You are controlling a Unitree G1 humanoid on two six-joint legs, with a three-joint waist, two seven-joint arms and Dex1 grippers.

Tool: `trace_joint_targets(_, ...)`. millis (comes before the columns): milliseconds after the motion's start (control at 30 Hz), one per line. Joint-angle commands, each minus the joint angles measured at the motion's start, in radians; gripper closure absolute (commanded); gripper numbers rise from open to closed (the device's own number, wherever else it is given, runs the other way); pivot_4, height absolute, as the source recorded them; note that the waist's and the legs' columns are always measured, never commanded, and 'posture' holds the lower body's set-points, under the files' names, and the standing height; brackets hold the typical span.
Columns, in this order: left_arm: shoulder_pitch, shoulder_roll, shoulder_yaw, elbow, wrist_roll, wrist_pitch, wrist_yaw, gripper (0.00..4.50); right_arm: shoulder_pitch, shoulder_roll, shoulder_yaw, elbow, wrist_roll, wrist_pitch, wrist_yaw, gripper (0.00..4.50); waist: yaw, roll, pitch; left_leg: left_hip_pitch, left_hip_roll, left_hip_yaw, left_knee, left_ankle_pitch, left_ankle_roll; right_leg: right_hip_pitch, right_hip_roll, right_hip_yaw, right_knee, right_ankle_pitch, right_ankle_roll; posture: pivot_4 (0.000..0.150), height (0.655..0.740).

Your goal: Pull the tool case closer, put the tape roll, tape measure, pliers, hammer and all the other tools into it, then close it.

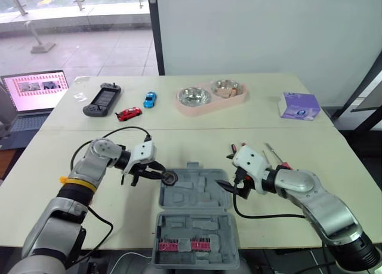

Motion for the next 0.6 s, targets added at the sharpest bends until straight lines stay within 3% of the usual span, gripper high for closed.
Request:
trace_joint_targets(33, -0.007, 0.002, -0.014, -0.039, 0.017, 0.008, 0.012, 3.29, 0.001, 0.015, -0.001, -0.033, -0.006, -0.009, -0.014, 0.0, 0.0, 0.0, 0.0, 0.0, 0.0, 0.0, 0.0, 0.0, 0.0, 0.0, 0.0, 0.0, 0.0, 0.0, 0.0, 0.15, 0.736)
trace_joint_targets(433, -0.049, -0.017, -0.115, 0.089, 0.171, -0.088, 0.098, 3.29, 0.013, 0.026, -0.002, -0.051, -0.006, 0.001, -0.028, 0.0, 0.0, 0.0, 0.0, 0.0, 0.0, 0.0, 0.0, 0.0, 0.0, 0.0, 0.0, 0.0, 0.0, 0.0, 0.0, 0.15, 0.736)
trace_joint_targets(600, -0.048, -0.043, -0.121, 0.1, 0.165, -0.102, 0.106, 3.29, 0.021, 0.023, -0.009, -0.053, -0.004, 0.0, -0.029, 0.0, -0.001, 0.0, 0.0, 0.001, 0.0, 0.0, 0.0, 0.0, 0.0, 0.0, 0.0, 0.0, 0.0, 0.0, 0.0, 0.15, 0.736)
